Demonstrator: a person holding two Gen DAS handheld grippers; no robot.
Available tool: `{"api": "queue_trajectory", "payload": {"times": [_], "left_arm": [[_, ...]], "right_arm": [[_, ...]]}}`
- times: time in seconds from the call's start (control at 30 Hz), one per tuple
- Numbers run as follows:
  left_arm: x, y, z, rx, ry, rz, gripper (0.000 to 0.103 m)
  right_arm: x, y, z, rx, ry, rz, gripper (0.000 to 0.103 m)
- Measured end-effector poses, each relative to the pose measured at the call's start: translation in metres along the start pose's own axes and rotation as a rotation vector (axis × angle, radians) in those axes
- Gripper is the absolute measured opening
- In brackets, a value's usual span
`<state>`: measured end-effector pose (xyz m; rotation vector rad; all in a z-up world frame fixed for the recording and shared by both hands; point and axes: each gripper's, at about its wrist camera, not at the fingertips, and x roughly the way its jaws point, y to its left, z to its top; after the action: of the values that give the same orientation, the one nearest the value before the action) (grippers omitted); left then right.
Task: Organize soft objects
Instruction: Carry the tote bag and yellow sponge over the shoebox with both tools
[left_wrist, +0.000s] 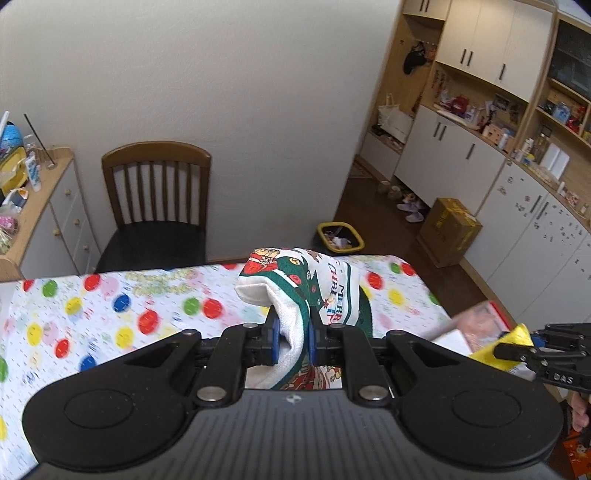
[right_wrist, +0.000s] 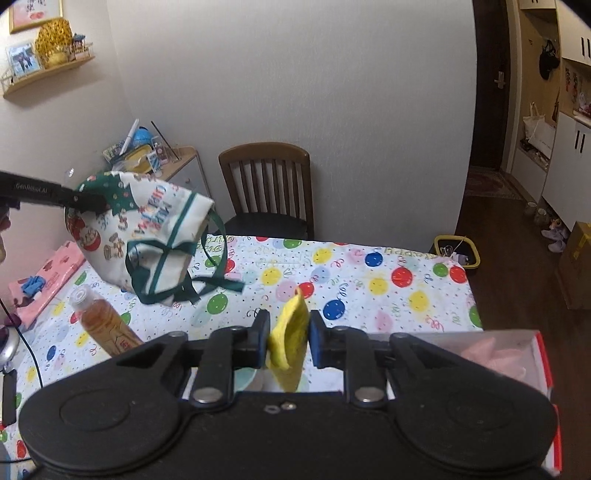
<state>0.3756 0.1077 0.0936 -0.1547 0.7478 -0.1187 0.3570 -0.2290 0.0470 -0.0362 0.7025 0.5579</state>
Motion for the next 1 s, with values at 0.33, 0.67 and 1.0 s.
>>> {"api": "queue_trajectory", "payload": {"times": [0.33,0.67,1.0], "left_arm": [[0.001,-0.093,-0.036,-0.016,0.028,-0.155,0.014],[0.034,-0.188,-0.055,-0.025,0.075,-0.301,0.014],[0.101,-0.244,-0.092,-0.077,0.148,-0.383,0.014]], "right_arm": [[-0.048,-0.060,-0.024,0.034,-0.039,-0.027,0.020],[-0.078,-0.129,-0.054,0.104,-0.052,-0.091,0.020],[-0.077,-0.191,-0.071,0.184,-0.041,-0.131,0.020]]}}
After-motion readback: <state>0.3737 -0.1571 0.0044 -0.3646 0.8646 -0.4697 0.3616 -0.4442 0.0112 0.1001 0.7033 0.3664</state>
